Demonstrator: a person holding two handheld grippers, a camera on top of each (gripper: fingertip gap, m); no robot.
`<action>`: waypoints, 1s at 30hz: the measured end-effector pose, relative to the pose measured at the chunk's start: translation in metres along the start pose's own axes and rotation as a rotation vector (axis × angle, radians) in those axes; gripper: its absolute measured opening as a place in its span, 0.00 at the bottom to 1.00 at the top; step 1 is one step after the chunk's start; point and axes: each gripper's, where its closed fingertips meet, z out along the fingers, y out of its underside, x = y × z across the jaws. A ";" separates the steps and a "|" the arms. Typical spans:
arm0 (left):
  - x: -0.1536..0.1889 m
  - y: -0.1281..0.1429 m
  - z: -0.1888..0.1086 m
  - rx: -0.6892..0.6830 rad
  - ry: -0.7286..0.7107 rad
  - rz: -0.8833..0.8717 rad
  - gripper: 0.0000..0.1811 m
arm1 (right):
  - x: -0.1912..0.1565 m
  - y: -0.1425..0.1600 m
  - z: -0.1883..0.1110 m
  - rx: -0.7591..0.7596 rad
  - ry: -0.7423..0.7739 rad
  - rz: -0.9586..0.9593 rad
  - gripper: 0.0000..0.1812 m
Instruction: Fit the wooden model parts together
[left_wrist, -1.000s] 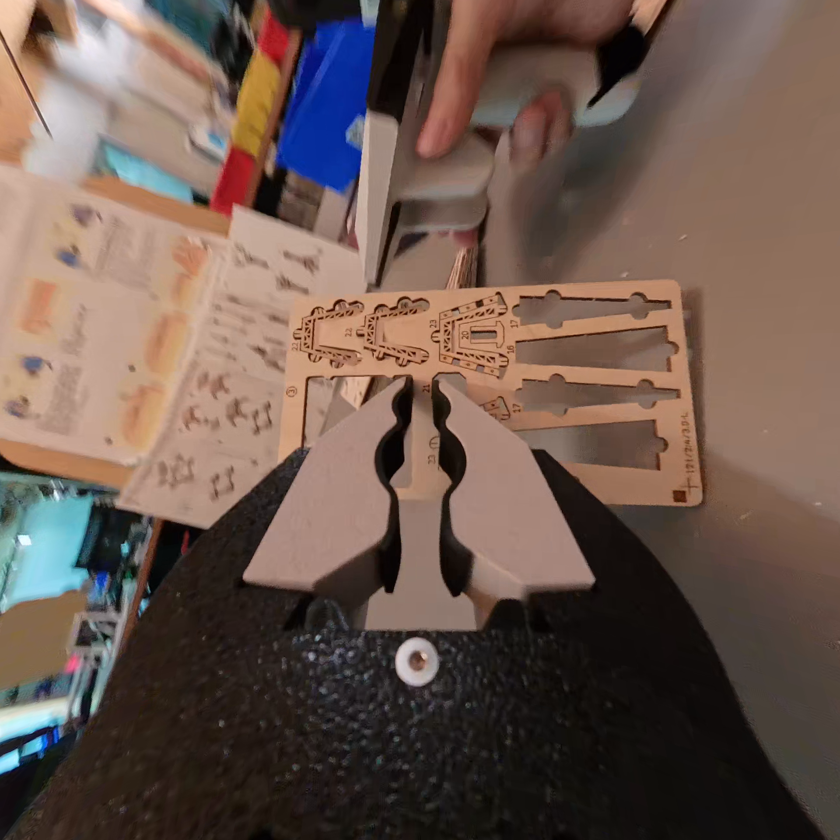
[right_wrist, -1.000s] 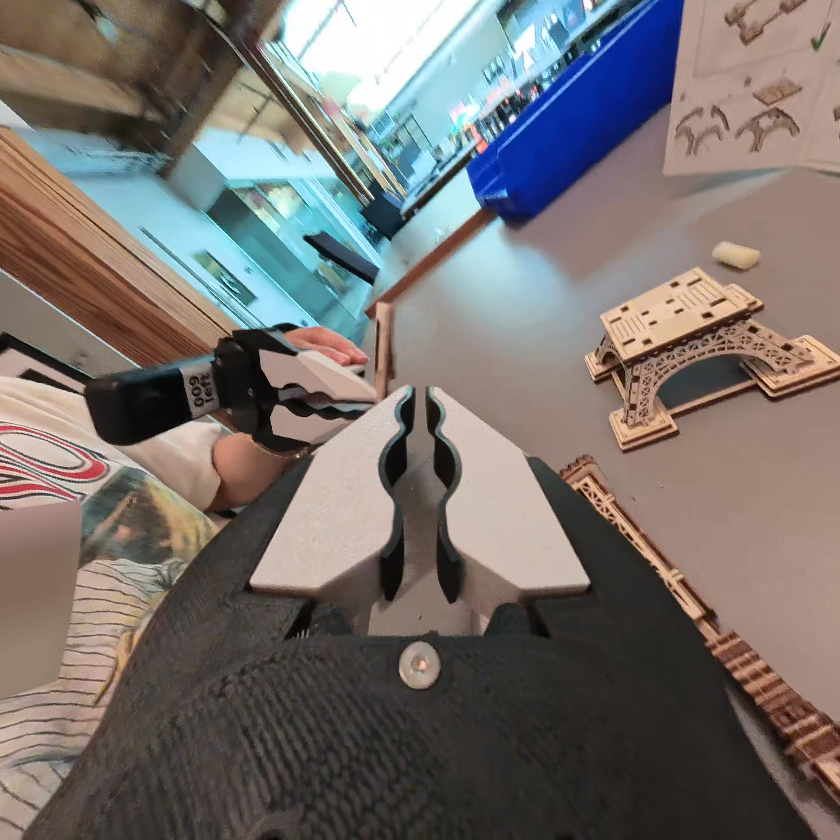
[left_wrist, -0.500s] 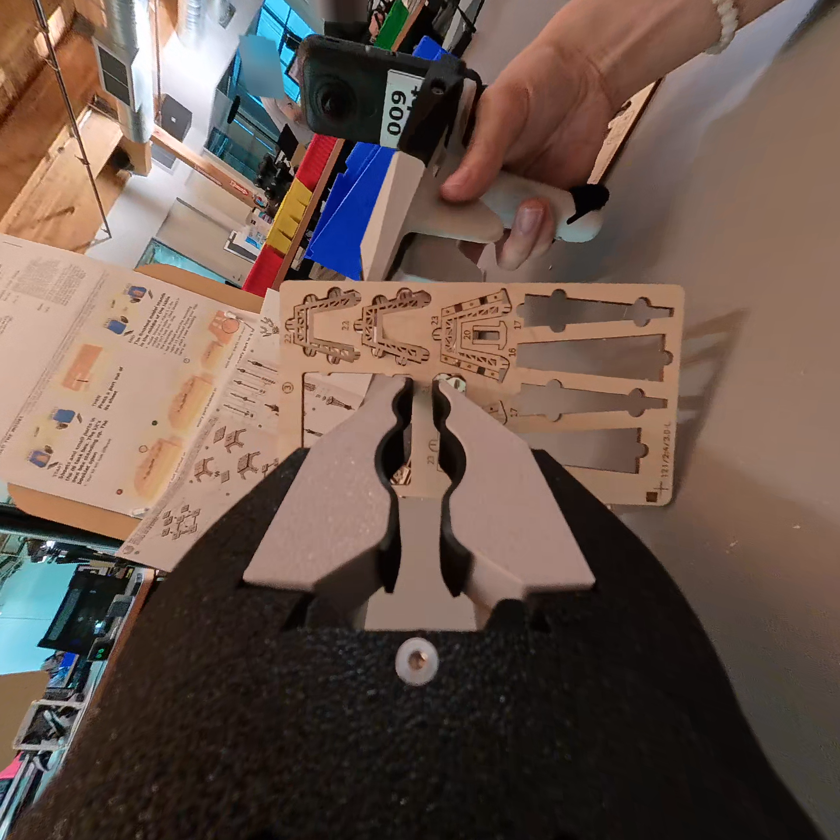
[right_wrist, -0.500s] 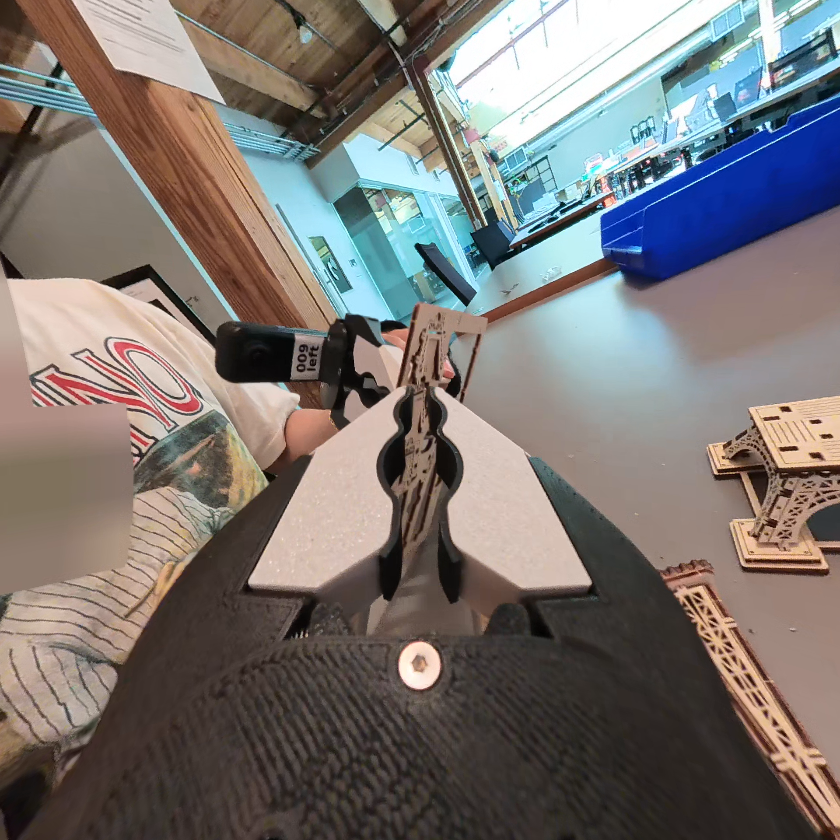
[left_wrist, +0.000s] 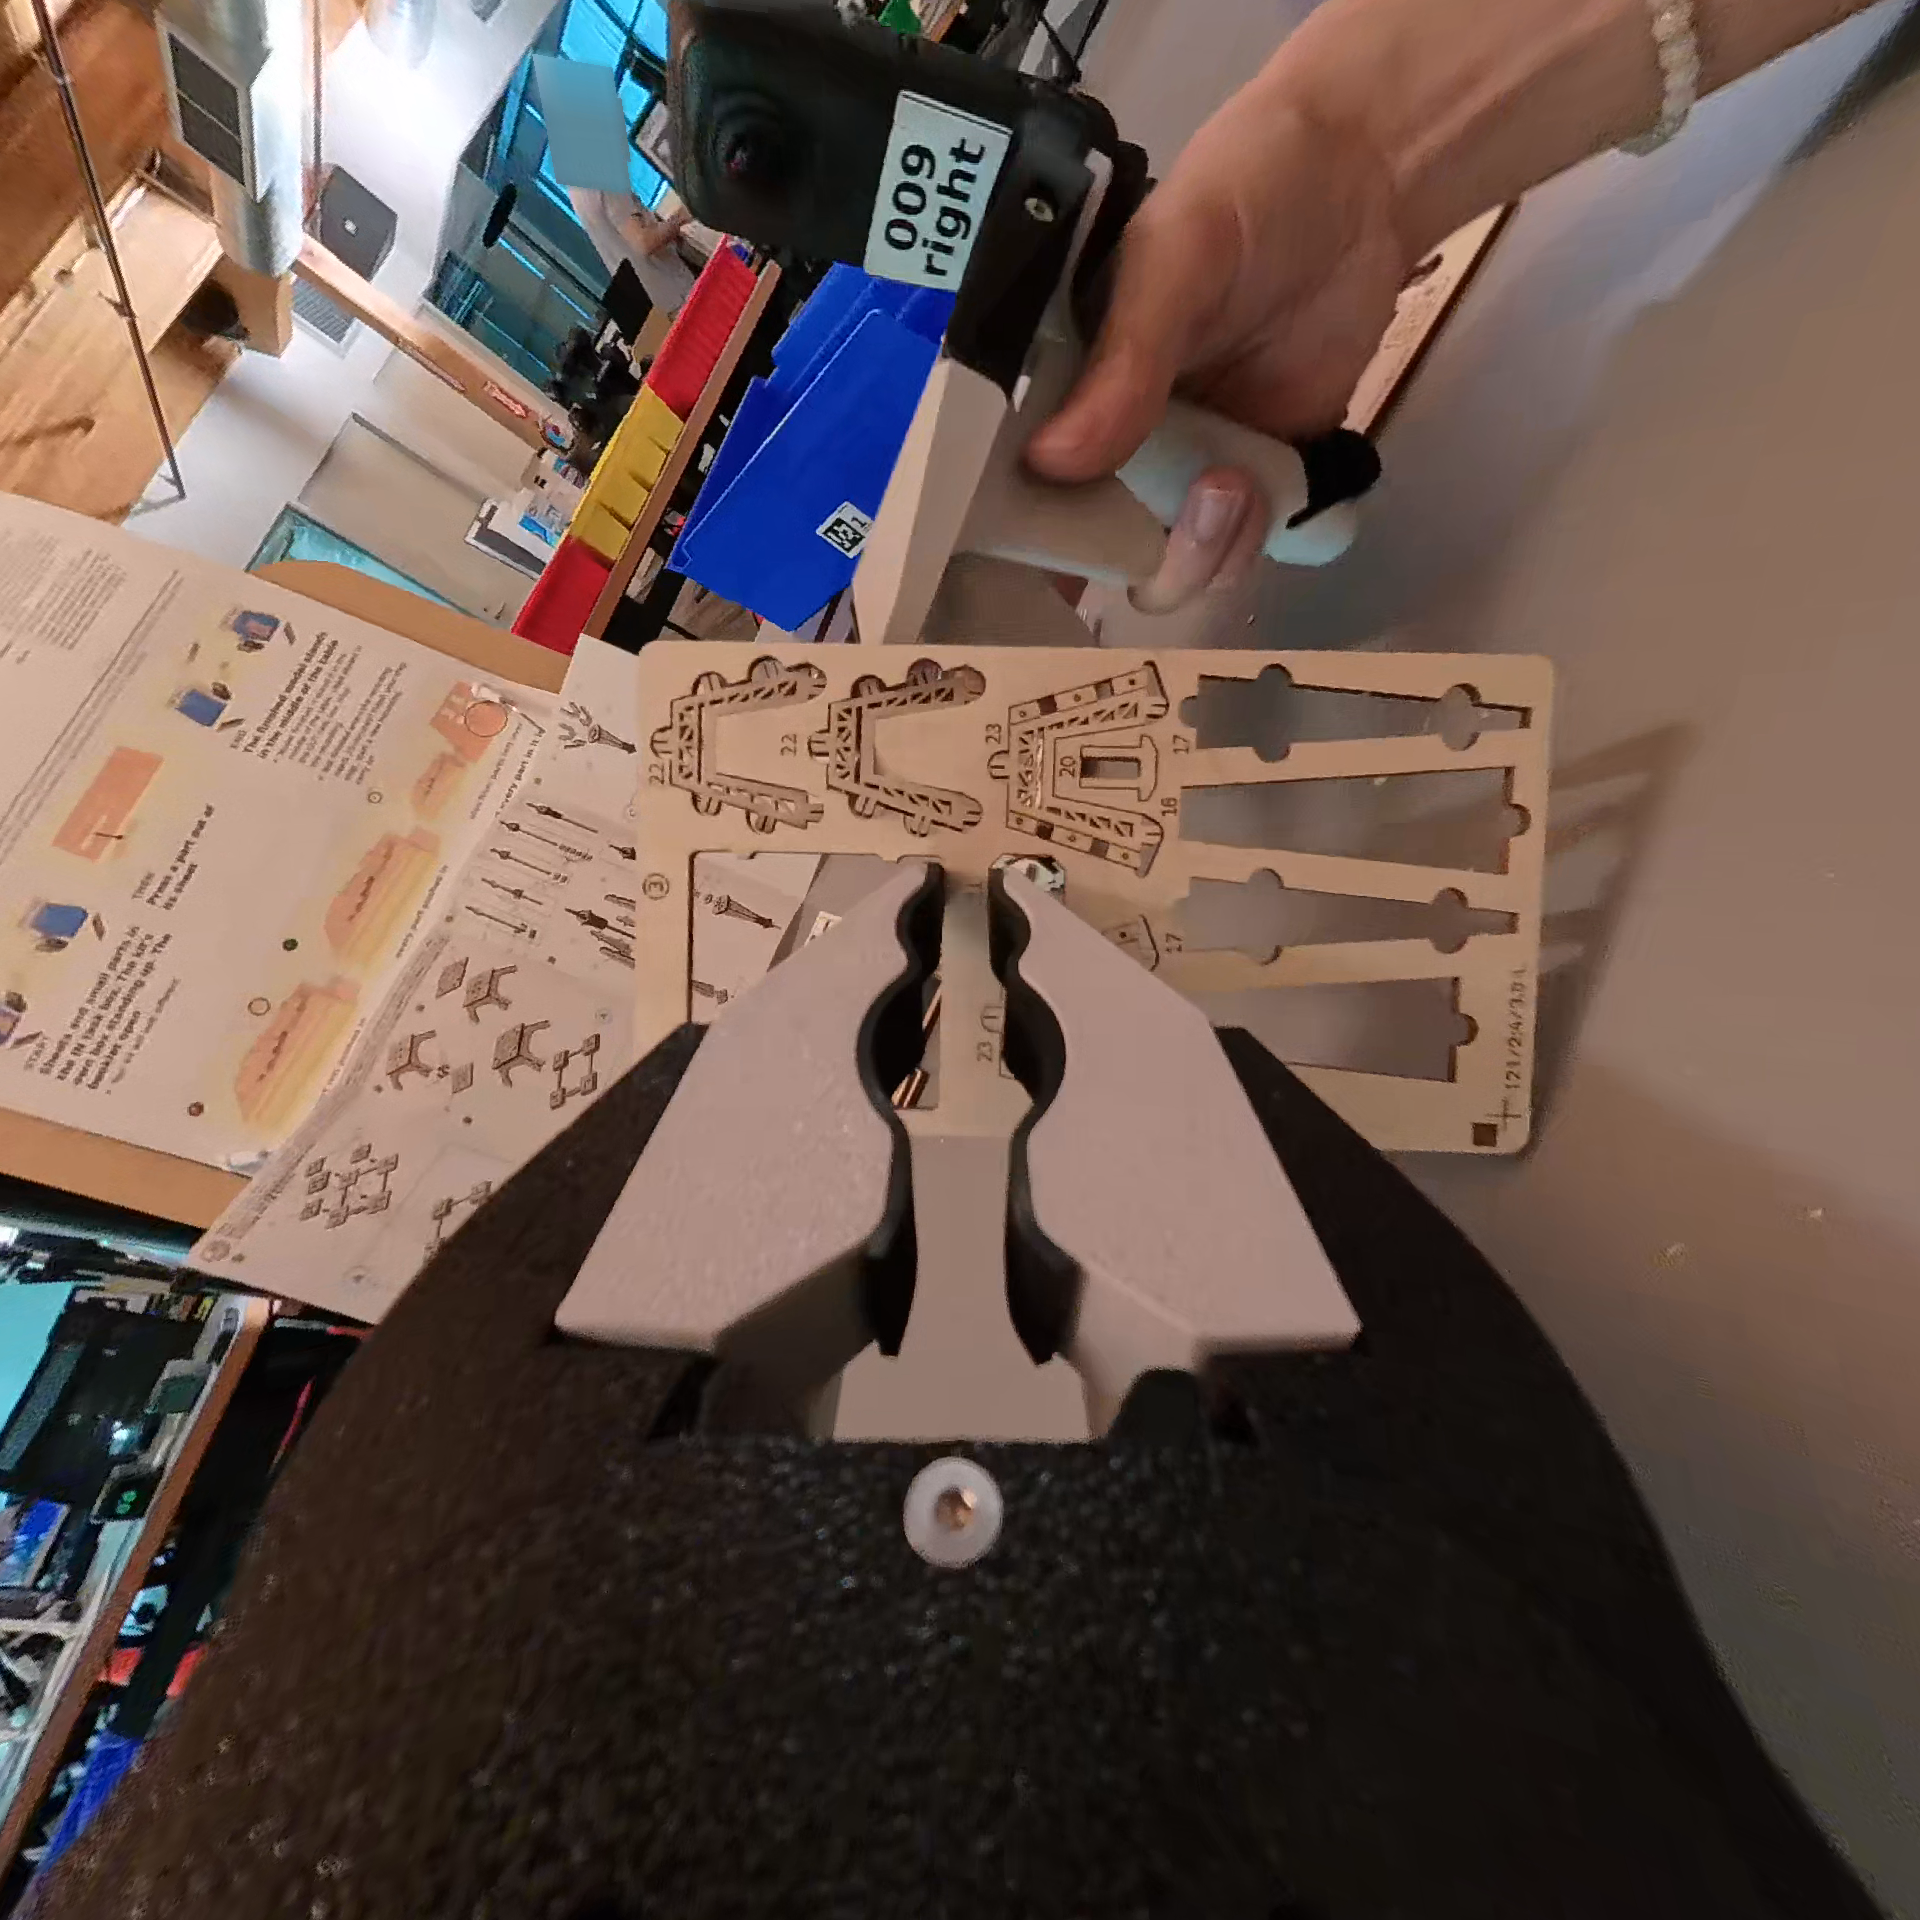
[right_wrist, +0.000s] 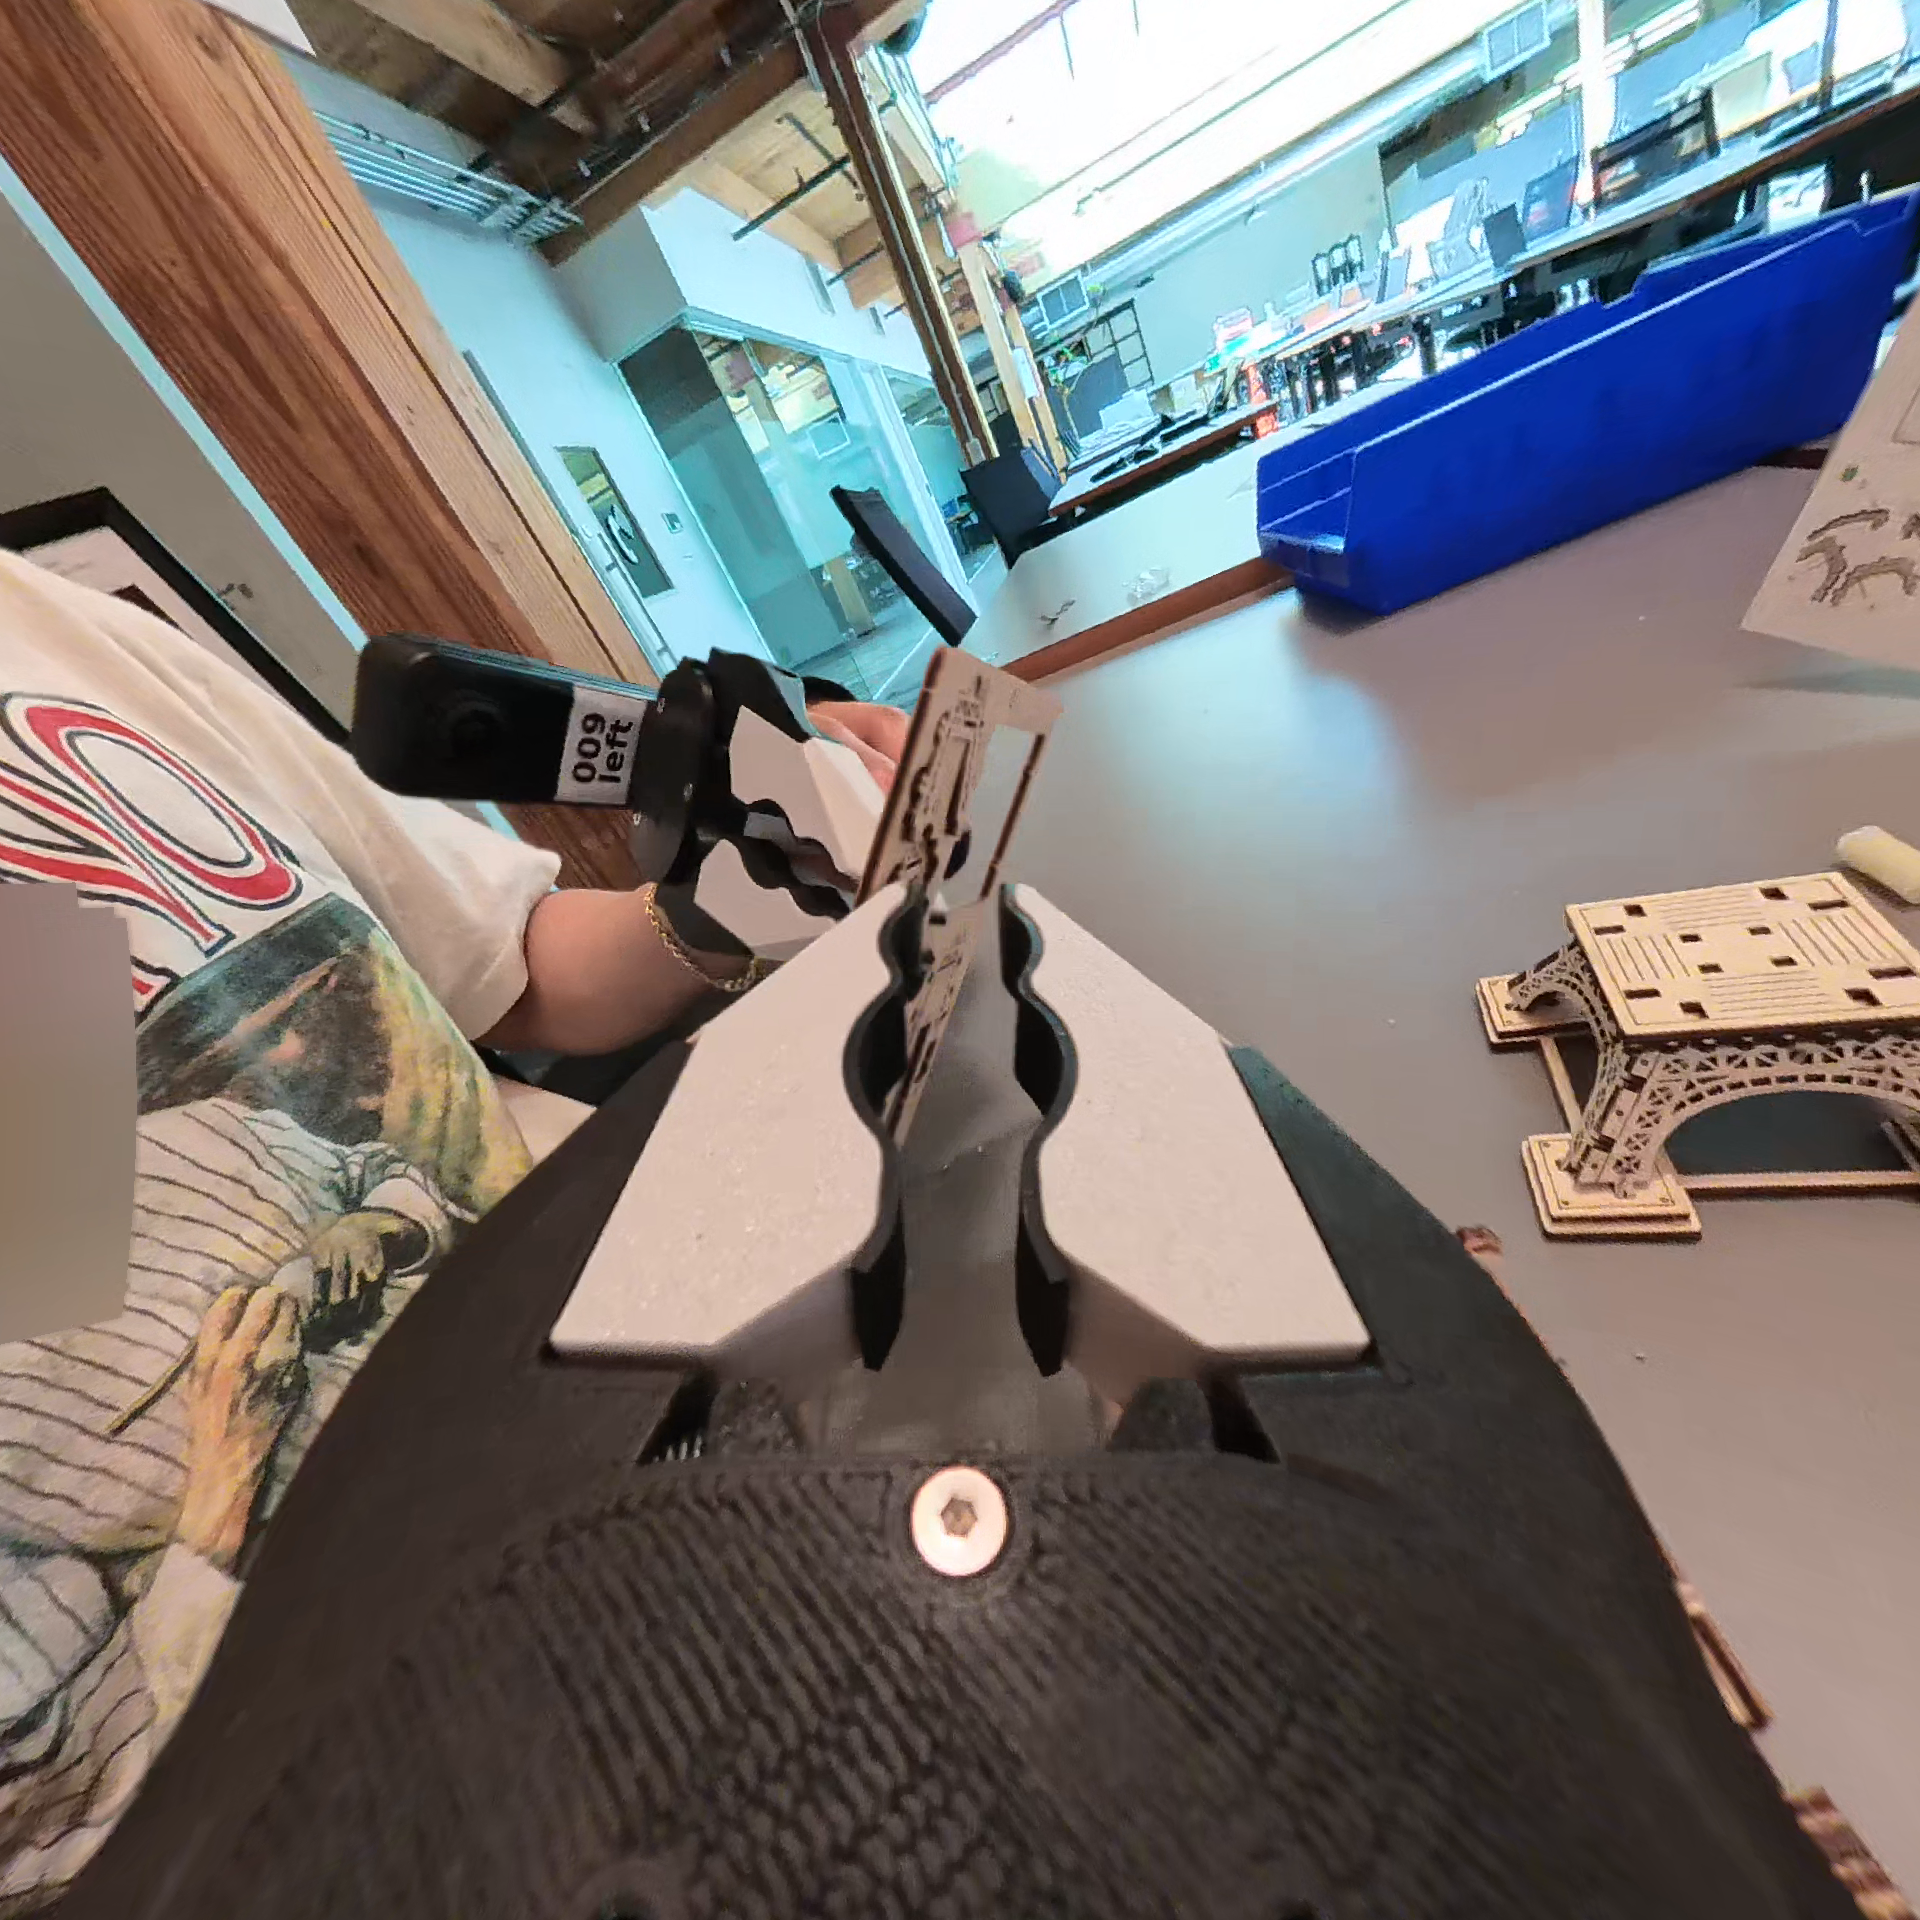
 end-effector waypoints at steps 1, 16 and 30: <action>0.001 0.002 -0.001 -0.008 0.010 0.018 0.03 | 0.002 -0.001 -0.003 -0.003 0.009 0.009 0.09; -0.005 0.012 0.003 -0.148 -0.041 0.134 0.04 | 0.004 0.016 0.020 -0.098 0.114 -0.016 0.02; -0.077 -0.017 0.005 -0.181 0.034 -0.174 0.32 | -0.004 0.018 0.031 -0.144 0.188 -0.182 0.04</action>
